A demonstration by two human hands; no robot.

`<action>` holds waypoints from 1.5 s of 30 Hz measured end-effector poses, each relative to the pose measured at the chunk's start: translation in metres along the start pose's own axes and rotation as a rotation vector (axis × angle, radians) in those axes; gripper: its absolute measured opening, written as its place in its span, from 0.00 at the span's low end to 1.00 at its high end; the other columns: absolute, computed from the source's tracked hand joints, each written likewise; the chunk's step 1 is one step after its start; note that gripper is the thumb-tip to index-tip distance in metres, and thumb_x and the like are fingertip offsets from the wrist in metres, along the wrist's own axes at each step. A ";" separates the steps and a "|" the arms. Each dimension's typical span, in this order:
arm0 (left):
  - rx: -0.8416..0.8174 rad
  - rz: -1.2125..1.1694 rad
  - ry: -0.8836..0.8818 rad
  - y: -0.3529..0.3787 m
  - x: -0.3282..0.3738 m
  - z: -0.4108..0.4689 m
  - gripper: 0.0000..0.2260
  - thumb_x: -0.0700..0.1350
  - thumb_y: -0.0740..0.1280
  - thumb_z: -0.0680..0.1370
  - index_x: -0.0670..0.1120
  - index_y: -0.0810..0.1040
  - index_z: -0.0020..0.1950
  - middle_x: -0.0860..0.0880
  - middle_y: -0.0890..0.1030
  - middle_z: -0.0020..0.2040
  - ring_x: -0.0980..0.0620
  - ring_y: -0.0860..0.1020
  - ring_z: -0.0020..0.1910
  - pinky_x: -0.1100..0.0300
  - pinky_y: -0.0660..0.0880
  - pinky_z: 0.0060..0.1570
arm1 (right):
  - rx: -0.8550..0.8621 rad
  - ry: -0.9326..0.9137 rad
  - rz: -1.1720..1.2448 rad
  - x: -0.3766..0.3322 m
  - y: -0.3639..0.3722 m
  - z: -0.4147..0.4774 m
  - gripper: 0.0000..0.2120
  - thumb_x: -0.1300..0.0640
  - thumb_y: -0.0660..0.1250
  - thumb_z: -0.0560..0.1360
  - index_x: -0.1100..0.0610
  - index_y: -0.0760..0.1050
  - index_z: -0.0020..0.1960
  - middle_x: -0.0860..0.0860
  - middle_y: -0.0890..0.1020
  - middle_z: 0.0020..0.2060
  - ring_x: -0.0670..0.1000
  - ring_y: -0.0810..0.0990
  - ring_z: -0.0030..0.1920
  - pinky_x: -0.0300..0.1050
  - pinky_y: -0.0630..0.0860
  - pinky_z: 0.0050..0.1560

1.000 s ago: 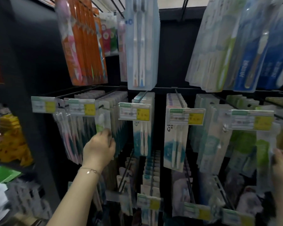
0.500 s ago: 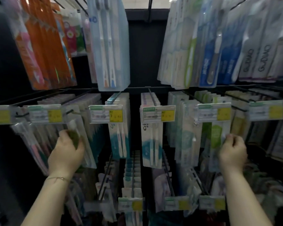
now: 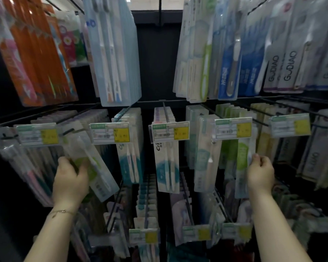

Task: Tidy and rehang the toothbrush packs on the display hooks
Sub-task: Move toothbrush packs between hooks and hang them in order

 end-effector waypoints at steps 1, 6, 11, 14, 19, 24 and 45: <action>0.007 -0.014 -0.009 0.000 0.000 -0.001 0.11 0.51 0.63 0.83 0.45 0.66 0.54 0.41 0.76 0.52 0.43 0.74 0.46 0.47 0.73 0.45 | -0.023 0.017 0.020 0.003 0.001 0.002 0.16 0.50 0.54 0.84 0.60 0.75 0.57 0.55 0.77 0.46 0.56 0.75 0.49 0.49 0.68 0.49; 0.009 -0.031 -0.055 0.000 -0.002 -0.004 0.08 0.48 0.59 0.84 0.44 0.66 0.58 0.43 0.75 0.48 0.42 0.74 0.43 0.45 0.74 0.46 | -0.040 -0.024 0.001 0.002 -0.004 0.005 0.16 0.51 0.57 0.83 0.61 0.77 0.55 0.57 0.79 0.47 0.58 0.76 0.49 0.50 0.69 0.49; 0.019 -0.115 -0.096 0.002 0.001 -0.009 0.08 0.48 0.58 0.85 0.44 0.67 0.60 0.44 0.75 0.48 0.43 0.73 0.45 0.48 0.71 0.47 | -0.042 -0.060 -0.057 0.000 -0.011 -0.001 0.13 0.57 0.59 0.82 0.62 0.77 0.61 0.59 0.81 0.54 0.61 0.78 0.56 0.49 0.70 0.52; 0.041 -0.179 -0.103 0.001 0.006 -0.013 0.07 0.47 0.58 0.85 0.46 0.68 0.59 0.47 0.75 0.47 0.44 0.74 0.44 0.49 0.71 0.46 | -0.027 -0.108 -0.094 -0.004 -0.015 -0.005 0.14 0.58 0.61 0.81 0.62 0.75 0.63 0.61 0.79 0.57 0.62 0.78 0.56 0.50 0.73 0.53; 0.106 -0.306 -0.114 0.000 0.019 -0.022 0.06 0.47 0.59 0.84 0.44 0.68 0.57 0.51 0.75 0.42 0.51 0.74 0.38 0.56 0.68 0.34 | 0.018 -0.130 -0.124 -0.015 -0.024 -0.012 0.08 0.58 0.63 0.79 0.58 0.72 0.57 0.57 0.76 0.55 0.55 0.75 0.47 0.48 0.71 0.46; 0.129 -0.400 -0.174 0.005 0.017 -0.021 0.08 0.46 0.61 0.82 0.42 0.68 0.56 0.47 0.75 0.43 0.48 0.75 0.38 0.55 0.71 0.36 | -0.138 -0.223 -0.197 -0.030 -0.014 -0.032 0.02 0.58 0.62 0.79 0.54 0.73 0.51 0.50 0.78 0.41 0.55 0.77 0.42 0.45 0.70 0.41; 0.257 -0.811 -0.334 0.012 0.046 -0.047 0.04 0.45 0.58 0.84 0.47 0.65 0.58 0.49 0.72 0.43 0.54 0.68 0.29 0.61 0.66 0.24 | -0.903 -0.405 -0.010 -0.077 0.069 -0.137 0.07 0.53 0.63 0.81 0.51 0.80 0.48 0.45 0.81 0.38 0.45 0.80 0.43 0.44 0.78 0.46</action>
Point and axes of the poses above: each hand's wrist, its own z-axis towards the middle knuckle, its own y-axis out of the palm, x = y × z, the point moved 7 cm from there along z, towards the middle knuckle
